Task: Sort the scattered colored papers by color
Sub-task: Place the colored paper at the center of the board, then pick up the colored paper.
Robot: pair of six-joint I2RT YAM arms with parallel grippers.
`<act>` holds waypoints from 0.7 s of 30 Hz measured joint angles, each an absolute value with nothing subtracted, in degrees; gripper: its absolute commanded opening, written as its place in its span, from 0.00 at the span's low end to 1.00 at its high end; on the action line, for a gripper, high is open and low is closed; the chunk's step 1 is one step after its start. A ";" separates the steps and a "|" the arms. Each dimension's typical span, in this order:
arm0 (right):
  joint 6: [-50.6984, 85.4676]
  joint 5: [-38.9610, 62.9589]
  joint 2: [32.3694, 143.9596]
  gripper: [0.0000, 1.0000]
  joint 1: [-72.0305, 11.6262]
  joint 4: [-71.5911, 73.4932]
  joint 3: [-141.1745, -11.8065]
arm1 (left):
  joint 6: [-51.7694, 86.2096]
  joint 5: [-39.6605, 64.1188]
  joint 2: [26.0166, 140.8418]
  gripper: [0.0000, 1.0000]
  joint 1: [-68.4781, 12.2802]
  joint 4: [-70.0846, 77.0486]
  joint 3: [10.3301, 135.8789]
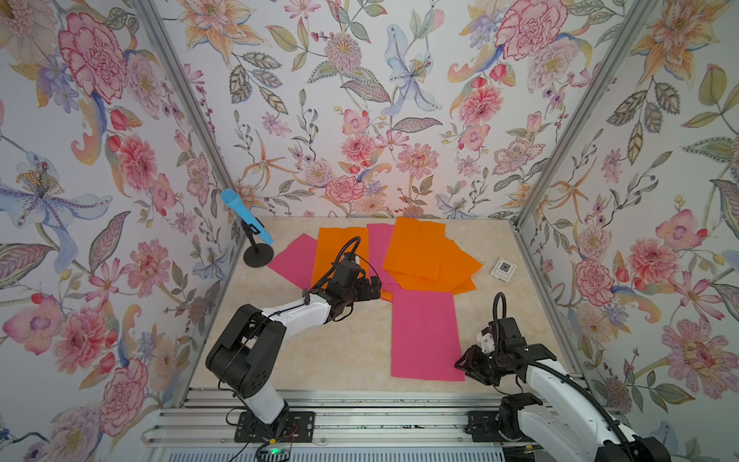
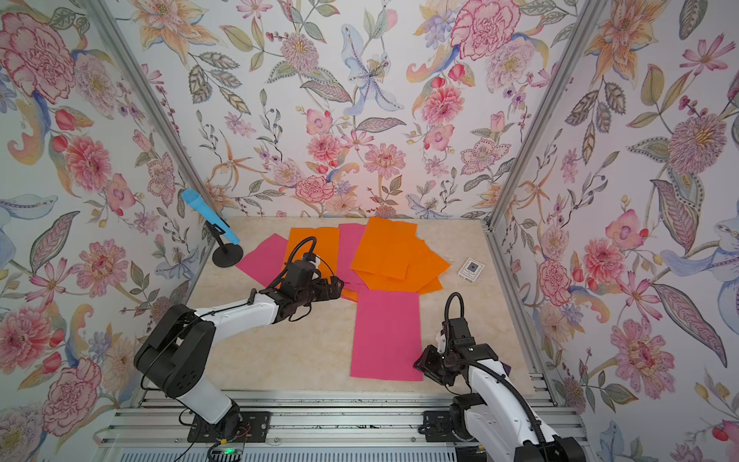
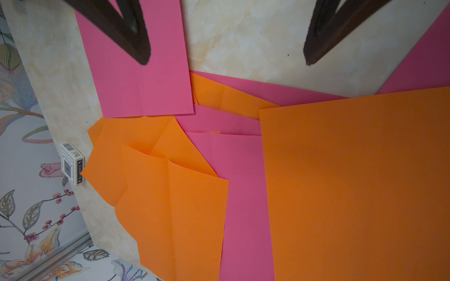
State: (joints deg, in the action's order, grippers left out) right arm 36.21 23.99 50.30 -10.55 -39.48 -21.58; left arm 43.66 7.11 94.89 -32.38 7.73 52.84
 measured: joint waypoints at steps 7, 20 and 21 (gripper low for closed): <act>35.88 19.55 48.23 0.88 -10.31 -41.32 -30.44 | 39.99 5.17 95.48 1.00 -32.29 5.96 58.35; 36.62 22.37 64.90 0.94 -6.42 -21.04 -39.99 | 36.53 6.83 108.97 1.00 -26.70 13.82 70.08; 37.39 23.55 67.48 0.92 -5.78 -18.24 -40.10 | 36.40 8.08 110.96 1.00 -26.24 14.26 72.18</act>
